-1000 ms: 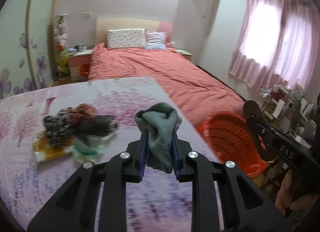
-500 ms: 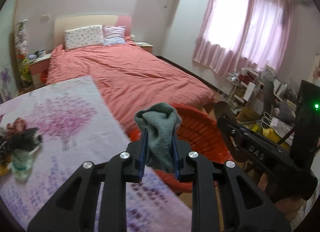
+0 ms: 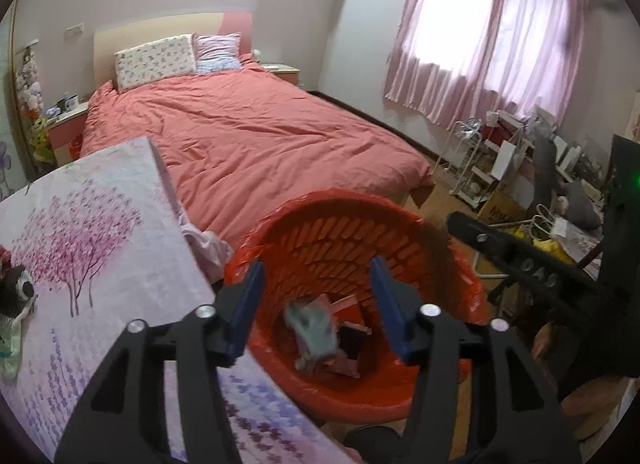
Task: Collect trash
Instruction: 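Drop the green cloth into the basket with the left tool while the right tool drops the hair clip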
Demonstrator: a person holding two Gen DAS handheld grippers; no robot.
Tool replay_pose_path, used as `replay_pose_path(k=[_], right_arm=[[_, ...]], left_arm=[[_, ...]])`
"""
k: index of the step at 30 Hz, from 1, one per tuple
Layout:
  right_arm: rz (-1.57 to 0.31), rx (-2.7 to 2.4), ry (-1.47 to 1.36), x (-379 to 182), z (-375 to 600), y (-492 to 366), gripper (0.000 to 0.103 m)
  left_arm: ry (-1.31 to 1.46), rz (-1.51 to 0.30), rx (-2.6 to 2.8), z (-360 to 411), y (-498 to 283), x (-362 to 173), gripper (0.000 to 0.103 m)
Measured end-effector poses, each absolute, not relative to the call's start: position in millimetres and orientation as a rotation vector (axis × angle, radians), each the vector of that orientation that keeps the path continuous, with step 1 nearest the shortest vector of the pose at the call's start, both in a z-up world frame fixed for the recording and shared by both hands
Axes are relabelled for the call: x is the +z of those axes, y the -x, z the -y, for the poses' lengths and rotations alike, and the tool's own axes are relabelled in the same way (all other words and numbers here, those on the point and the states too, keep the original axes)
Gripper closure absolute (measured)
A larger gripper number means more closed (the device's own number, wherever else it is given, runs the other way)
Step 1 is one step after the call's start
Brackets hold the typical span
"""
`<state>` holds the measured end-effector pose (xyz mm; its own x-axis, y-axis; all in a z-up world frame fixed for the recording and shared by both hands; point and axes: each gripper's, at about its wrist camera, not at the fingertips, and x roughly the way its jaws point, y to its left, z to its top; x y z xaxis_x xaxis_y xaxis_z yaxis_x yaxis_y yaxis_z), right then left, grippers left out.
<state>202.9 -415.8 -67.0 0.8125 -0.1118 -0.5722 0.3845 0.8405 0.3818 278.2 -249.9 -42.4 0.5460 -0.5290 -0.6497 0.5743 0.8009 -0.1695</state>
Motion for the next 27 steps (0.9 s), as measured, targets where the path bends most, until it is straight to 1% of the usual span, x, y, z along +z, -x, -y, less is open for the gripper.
replay_pose_path(k=[3, 6, 8, 9, 10, 17, 27], right_arm=[[-0.575, -0.292, -0.5, -69.5, 411.6, -199.2, 0.065], [-0.59, -0.297, -0.481, -69.7, 406.8, -199.1, 0.065], [-0.6, -0.298, -0.464, -68.4, 402.9, -199.9, 0.062], [-0.6, -0.296, -0.457, -67.2, 399.0, -199.6, 0.058], [-0.602, -0.293, -0.45, -65.6, 396.2, -200.1, 0.058], [-0.631, -0.243, -0.383, -59.8, 357.4, -206.1, 0.058], [-0.694, -0.135, -0.287, -63.8, 293.7, -218.2, 0.058]], left_arm=[[-0.069, -0.755, -0.615, 236.7, -281.8, -46.5, 0.038], [-0.084, -0.753, -0.549, 221.6, -283.0, -49.7, 0.028], [-0.093, -0.743, -0.5, 208.0, -280.8, -49.8, 0.02], [-0.104, -0.734, -0.476, 199.9, -279.3, -50.2, 0.019], [-0.112, -0.729, -0.462, 194.6, -277.9, -49.9, 0.019], [-0.199, -0.701, -0.348, 141.0, -272.7, -52.3, 0.018], [-0.111, -0.725, -0.224, 41.8, -272.0, -49.7, 0.018]])
